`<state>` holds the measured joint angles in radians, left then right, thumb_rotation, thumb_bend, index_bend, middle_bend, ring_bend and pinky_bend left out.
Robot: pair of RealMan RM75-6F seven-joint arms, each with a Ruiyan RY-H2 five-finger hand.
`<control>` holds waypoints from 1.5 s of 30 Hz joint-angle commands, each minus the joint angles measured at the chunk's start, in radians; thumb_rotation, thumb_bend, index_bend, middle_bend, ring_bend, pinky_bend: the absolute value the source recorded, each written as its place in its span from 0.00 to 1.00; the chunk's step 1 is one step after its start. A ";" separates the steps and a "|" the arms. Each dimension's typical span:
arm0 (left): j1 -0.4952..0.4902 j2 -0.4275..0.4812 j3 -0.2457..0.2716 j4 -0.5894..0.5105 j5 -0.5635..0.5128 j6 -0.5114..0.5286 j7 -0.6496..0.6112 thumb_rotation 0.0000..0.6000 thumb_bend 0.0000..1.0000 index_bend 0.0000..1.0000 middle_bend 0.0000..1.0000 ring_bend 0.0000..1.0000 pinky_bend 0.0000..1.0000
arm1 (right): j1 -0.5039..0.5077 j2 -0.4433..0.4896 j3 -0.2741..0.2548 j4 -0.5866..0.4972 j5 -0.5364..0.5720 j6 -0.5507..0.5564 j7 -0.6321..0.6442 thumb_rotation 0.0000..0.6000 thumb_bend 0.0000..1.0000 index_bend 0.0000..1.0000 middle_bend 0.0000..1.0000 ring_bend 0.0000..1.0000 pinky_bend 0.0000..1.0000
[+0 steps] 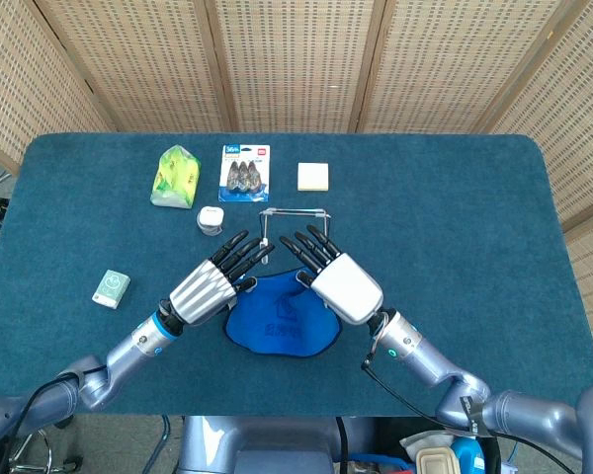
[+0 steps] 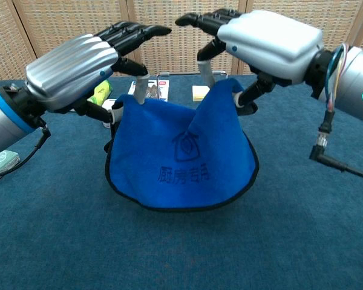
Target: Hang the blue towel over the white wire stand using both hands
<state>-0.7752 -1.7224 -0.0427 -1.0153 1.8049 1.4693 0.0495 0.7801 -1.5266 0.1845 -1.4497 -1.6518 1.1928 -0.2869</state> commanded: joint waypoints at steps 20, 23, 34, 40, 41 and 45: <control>-0.145 0.059 -0.251 -0.138 -0.167 -0.128 0.122 1.00 0.52 0.85 0.00 0.00 0.00 | 0.132 0.111 0.232 -0.077 0.301 -0.157 -0.092 1.00 0.47 0.58 0.02 0.00 0.00; -0.168 0.060 -0.283 -0.115 -0.205 -0.158 0.110 1.00 0.52 0.85 0.00 0.00 0.00 | 0.153 0.106 0.245 -0.054 0.335 -0.175 -0.097 1.00 0.47 0.58 0.02 0.00 0.00; -0.209 0.014 -0.295 0.033 -0.267 -0.195 0.037 1.00 0.52 0.85 0.00 0.00 0.00 | 0.199 0.059 0.240 0.051 0.423 -0.200 -0.092 1.00 0.47 0.58 0.02 0.00 0.00; -0.234 -0.036 -0.292 0.127 -0.302 -0.229 -0.009 1.00 0.52 0.85 0.00 0.00 0.00 | 0.217 0.029 0.232 0.111 0.457 -0.211 -0.079 1.00 0.47 0.58 0.02 0.00 0.00; -0.240 -0.047 -0.290 0.147 -0.307 -0.236 -0.016 1.00 0.52 0.85 0.00 0.00 0.00 | 0.220 0.023 0.230 0.125 0.465 -0.215 -0.073 1.00 0.47 0.58 0.02 0.00 0.00; -0.250 -0.070 -0.285 0.183 -0.317 -0.252 -0.033 1.00 0.52 0.85 0.00 0.00 0.00 | 0.225 0.009 0.223 0.154 0.478 -0.225 -0.061 1.00 0.47 0.58 0.02 0.00 0.00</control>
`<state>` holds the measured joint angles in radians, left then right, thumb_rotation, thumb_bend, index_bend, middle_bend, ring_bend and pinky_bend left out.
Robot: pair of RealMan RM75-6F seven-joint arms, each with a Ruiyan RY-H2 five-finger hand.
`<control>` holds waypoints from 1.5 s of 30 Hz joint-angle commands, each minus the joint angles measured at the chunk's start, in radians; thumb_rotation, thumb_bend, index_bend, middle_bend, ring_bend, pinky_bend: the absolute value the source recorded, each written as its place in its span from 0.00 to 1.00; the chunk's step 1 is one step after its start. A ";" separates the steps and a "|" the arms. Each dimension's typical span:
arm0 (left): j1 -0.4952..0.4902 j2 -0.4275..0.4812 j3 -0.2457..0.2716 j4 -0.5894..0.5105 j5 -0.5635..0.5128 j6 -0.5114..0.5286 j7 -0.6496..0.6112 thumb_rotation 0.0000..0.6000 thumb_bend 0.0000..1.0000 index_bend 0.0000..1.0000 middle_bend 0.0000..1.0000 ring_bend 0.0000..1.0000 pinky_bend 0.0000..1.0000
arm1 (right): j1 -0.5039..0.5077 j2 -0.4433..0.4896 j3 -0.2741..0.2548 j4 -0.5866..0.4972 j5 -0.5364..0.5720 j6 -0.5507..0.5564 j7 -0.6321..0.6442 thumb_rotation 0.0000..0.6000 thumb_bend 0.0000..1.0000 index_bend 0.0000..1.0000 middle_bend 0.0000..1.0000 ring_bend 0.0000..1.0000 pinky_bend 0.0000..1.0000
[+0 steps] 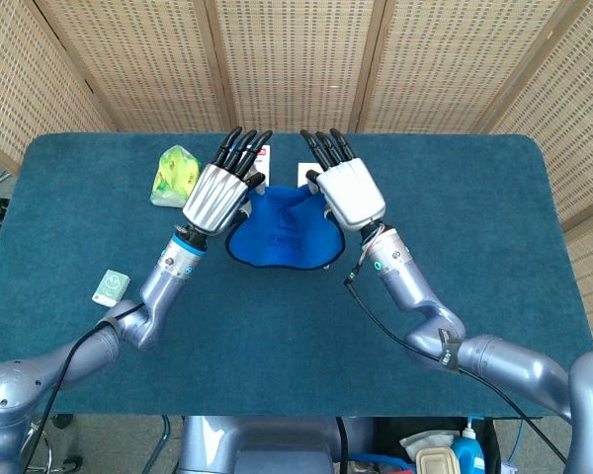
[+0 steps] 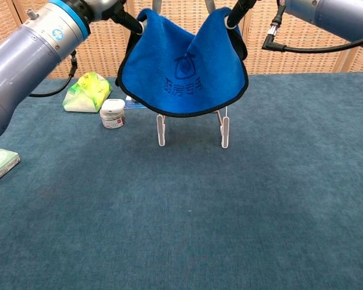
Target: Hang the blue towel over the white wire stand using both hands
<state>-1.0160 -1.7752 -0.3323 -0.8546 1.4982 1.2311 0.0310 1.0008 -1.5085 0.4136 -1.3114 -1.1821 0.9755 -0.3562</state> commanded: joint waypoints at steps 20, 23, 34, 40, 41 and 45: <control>-0.022 -0.130 0.033 0.254 -0.078 -0.082 -0.154 1.00 0.52 0.84 0.00 0.00 0.00 | 0.032 -0.104 -0.062 0.182 0.009 -0.044 0.081 1.00 0.47 0.58 0.02 0.00 0.00; -0.022 -0.139 0.032 0.275 -0.086 -0.086 -0.177 1.00 0.52 0.84 0.00 0.00 0.00 | 0.031 -0.106 -0.065 0.186 0.010 -0.046 0.091 1.00 0.47 0.58 0.02 0.00 0.00; -0.009 -0.159 0.047 0.320 -0.098 -0.093 -0.218 1.00 0.52 0.83 0.00 0.00 0.00 | 0.023 -0.119 -0.077 0.221 0.012 -0.044 0.109 1.00 0.47 0.58 0.02 0.00 0.00; -0.005 -0.157 0.038 0.343 -0.114 -0.086 -0.247 1.00 0.52 0.83 0.00 0.00 0.00 | 0.007 -0.111 -0.072 0.252 0.024 -0.037 0.132 1.00 0.47 0.58 0.02 0.00 0.00; -0.005 -0.157 0.038 0.345 -0.114 -0.087 -0.248 1.00 0.52 0.83 0.00 0.00 0.00 | 0.006 -0.110 -0.072 0.253 0.025 -0.038 0.134 1.00 0.47 0.58 0.02 0.00 0.00; -0.003 -0.157 0.048 0.352 -0.114 -0.099 -0.252 1.00 0.52 0.83 0.00 0.00 0.00 | -0.002 -0.103 -0.078 0.252 0.025 -0.044 0.147 1.00 0.47 0.58 0.02 0.00 0.00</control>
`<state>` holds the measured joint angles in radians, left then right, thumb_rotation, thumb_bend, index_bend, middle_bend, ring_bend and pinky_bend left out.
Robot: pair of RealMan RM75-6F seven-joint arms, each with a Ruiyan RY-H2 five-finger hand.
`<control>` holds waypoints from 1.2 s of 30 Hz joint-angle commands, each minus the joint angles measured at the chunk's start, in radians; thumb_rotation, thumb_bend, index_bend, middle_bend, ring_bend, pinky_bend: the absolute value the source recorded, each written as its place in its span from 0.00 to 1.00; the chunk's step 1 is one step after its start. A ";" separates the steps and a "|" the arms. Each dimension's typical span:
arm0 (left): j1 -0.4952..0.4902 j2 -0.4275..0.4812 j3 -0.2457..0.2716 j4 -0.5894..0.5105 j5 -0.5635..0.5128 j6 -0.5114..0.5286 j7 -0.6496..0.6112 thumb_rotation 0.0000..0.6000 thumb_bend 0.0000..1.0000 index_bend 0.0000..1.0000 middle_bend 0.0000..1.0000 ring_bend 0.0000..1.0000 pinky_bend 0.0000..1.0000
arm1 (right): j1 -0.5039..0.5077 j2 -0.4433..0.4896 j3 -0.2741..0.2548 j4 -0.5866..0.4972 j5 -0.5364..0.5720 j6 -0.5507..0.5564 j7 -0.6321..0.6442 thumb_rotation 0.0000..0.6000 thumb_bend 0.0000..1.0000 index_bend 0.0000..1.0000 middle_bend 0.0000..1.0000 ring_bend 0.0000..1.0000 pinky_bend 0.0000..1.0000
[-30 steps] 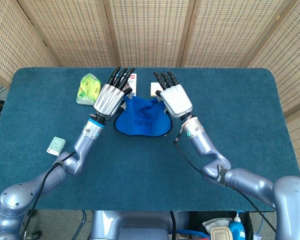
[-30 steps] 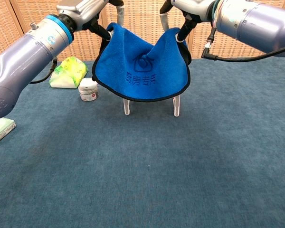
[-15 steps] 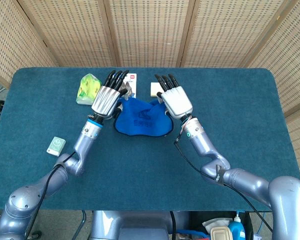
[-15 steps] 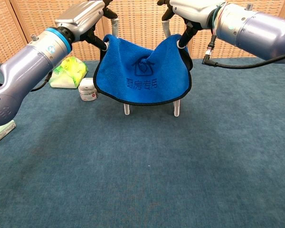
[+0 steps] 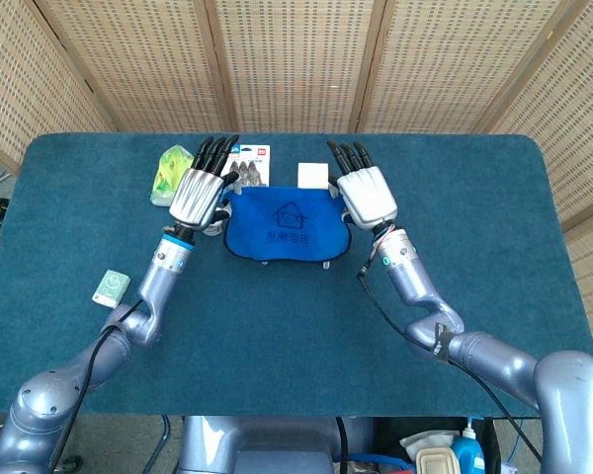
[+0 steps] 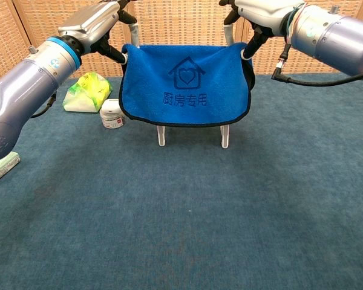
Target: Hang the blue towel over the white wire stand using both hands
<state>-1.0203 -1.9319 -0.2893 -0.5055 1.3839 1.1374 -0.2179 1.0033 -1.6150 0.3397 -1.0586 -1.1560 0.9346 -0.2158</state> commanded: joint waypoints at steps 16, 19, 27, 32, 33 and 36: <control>0.010 -0.038 0.040 0.056 0.003 -0.040 -0.021 1.00 0.52 0.81 0.00 0.00 0.00 | -0.021 -0.036 -0.049 0.052 -0.032 -0.020 0.045 1.00 0.47 0.58 0.02 0.00 0.00; 0.010 -0.041 0.046 0.062 0.008 -0.040 -0.024 1.00 0.52 0.81 0.00 0.00 0.00 | -0.023 -0.041 -0.049 0.063 -0.035 -0.022 0.060 1.00 0.47 0.58 0.02 0.00 0.00; 0.013 -0.054 0.051 0.079 0.004 -0.050 -0.026 1.00 0.52 0.79 0.00 0.00 0.00 | -0.028 -0.050 -0.059 0.079 -0.056 -0.021 0.082 1.00 0.47 0.57 0.02 0.00 0.00; 0.016 -0.063 0.048 0.095 -0.004 -0.057 -0.031 1.00 0.52 0.79 0.00 0.00 0.00 | -0.029 -0.059 -0.061 0.088 -0.066 -0.016 0.089 1.00 0.47 0.57 0.02 0.00 0.00; 0.016 -0.064 0.048 0.098 -0.006 -0.060 -0.035 1.00 0.52 0.79 0.00 0.00 0.00 | -0.029 -0.059 -0.060 0.087 -0.069 -0.012 0.091 1.00 0.47 0.57 0.02 0.00 0.00; 0.015 -0.067 0.045 0.106 -0.009 -0.059 -0.041 1.00 0.52 0.79 0.00 0.00 0.00 | -0.029 -0.061 -0.056 0.088 -0.072 -0.007 0.094 1.00 0.47 0.57 0.02 0.00 0.00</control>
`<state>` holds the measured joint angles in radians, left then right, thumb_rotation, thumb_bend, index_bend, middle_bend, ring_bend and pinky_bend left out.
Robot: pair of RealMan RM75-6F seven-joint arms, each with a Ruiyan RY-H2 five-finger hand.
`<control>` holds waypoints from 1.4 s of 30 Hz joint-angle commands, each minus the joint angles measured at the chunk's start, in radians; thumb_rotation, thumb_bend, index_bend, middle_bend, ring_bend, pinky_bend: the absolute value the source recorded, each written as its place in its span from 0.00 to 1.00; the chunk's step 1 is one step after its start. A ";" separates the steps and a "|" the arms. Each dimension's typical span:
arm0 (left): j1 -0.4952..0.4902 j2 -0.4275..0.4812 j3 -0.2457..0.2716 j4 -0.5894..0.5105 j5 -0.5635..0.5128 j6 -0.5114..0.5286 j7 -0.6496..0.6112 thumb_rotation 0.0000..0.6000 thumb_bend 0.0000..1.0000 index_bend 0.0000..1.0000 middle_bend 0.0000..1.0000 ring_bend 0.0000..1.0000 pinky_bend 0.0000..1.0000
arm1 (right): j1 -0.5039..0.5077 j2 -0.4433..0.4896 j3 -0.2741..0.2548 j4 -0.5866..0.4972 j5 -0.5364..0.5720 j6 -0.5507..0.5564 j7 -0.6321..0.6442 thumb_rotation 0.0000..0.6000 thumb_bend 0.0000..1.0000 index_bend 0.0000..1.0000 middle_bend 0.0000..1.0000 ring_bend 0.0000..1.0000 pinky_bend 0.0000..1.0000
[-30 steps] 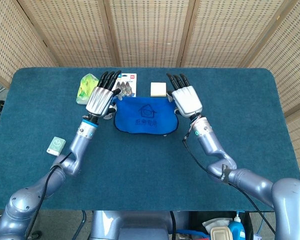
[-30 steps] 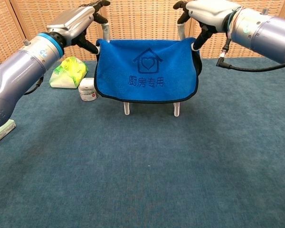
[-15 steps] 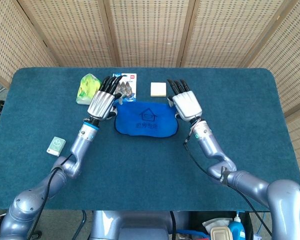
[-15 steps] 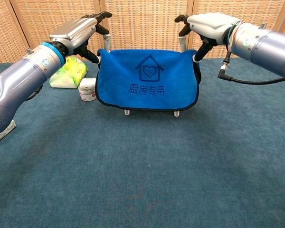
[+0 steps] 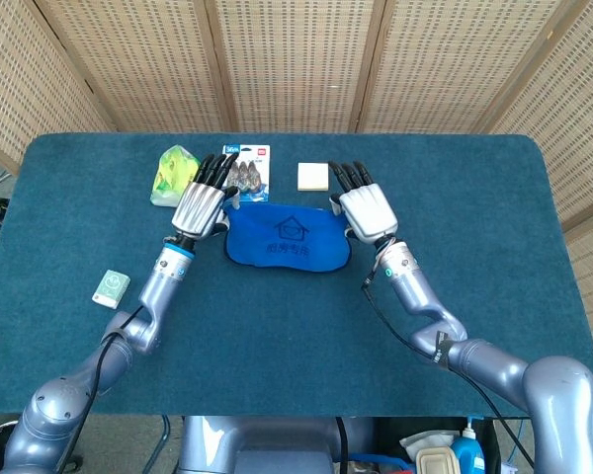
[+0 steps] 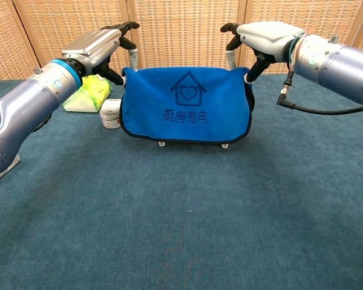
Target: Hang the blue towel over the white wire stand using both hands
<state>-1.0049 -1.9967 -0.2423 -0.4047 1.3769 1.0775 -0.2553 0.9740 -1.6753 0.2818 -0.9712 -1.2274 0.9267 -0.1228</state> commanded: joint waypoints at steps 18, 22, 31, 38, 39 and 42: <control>0.007 -0.011 0.010 0.033 0.000 -0.004 -0.010 1.00 0.52 0.65 0.00 0.00 0.00 | -0.007 0.001 0.016 -0.024 0.000 0.003 0.024 1.00 0.00 0.00 0.00 0.00 0.00; 0.010 -0.009 0.015 0.036 0.002 -0.010 -0.014 1.00 0.52 0.46 0.00 0.00 0.00 | -0.009 0.001 0.015 -0.028 -0.004 0.011 0.017 1.00 0.00 0.00 0.00 0.00 0.00; 0.023 0.002 0.013 0.034 -0.010 -0.028 0.008 1.00 0.46 0.00 0.00 0.00 0.00 | -0.025 0.025 0.015 -0.069 -0.001 0.028 -0.013 1.00 0.00 0.00 0.00 0.00 0.00; 0.039 0.033 0.031 0.011 -0.001 -0.040 0.027 1.00 0.14 0.00 0.00 0.00 0.00 | -0.048 0.055 0.008 -0.112 0.007 0.041 -0.045 1.00 0.00 0.00 0.00 0.00 0.00; 0.040 0.036 0.031 0.007 -0.001 -0.041 0.027 1.00 0.10 0.00 0.00 0.00 0.00 | -0.049 0.057 0.008 -0.115 0.008 0.041 -0.048 1.00 0.00 0.00 0.00 0.00 0.00; 0.047 0.054 0.034 -0.018 0.000 -0.046 0.024 1.00 0.05 0.00 0.00 0.00 0.00 | -0.060 0.065 0.005 -0.131 0.014 0.048 -0.063 1.00 0.00 0.00 0.00 0.00 0.00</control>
<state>-0.9609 -1.9491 -0.2102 -0.4155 1.3759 1.0347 -0.2306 0.9180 -1.6134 0.2884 -1.0969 -1.2160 0.9719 -0.1814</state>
